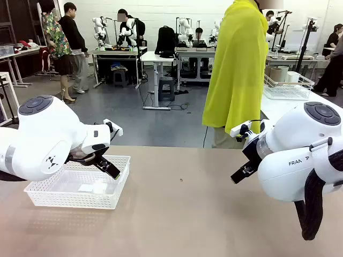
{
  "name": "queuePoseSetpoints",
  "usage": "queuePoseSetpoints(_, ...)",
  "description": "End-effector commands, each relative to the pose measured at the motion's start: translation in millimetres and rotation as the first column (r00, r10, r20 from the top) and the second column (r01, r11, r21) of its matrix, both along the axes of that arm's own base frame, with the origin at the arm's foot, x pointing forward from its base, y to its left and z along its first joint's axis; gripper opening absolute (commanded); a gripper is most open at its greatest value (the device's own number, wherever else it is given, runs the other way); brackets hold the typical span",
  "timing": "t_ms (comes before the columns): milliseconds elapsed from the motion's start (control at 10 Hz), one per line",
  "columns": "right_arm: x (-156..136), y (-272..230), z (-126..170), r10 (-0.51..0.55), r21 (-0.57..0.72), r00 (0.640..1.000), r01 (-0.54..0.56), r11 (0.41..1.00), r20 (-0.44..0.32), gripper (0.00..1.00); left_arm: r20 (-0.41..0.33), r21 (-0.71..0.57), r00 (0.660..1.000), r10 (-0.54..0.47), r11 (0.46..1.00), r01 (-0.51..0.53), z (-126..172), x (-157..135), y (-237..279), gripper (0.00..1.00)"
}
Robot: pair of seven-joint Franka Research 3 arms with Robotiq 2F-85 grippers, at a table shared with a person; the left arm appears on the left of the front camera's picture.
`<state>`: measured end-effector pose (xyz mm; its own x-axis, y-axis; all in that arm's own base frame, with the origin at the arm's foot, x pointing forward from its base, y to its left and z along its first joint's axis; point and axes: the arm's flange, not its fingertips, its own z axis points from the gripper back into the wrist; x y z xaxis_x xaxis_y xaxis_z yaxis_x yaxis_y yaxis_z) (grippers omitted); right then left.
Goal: Clean and organize the cups into the basket.
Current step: Pick up the Organizing basket and move it to the center of the table, then pick up the Reusable plastic cup from the right side of the table and place it inside the Organizing basket.
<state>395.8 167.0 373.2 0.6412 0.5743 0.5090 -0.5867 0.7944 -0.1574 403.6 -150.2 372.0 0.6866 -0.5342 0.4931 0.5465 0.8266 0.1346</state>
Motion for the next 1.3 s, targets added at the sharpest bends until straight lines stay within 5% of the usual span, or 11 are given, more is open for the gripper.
queuePoseSetpoints(0, 0.0, 0.0, 0.0, 0.0, 0.0, 1.0, 0.0, 1.0, 0.0, 1.0, 0.0, 0.0, 1.0, 0.0, 1.0, 0.0, 0.0, 0.0, -0.1, 1.0)
queuePoseSetpoints(1200, 0.0, 0.0, 0.0, 0.0, 0.0, 1.0, 0.0, 1.0, 0.0, 1.0, 0.0, 0.0, 1.0, 0.0, 1.0, 0.0, 0.0, 0.0, -0.1, 1.0)
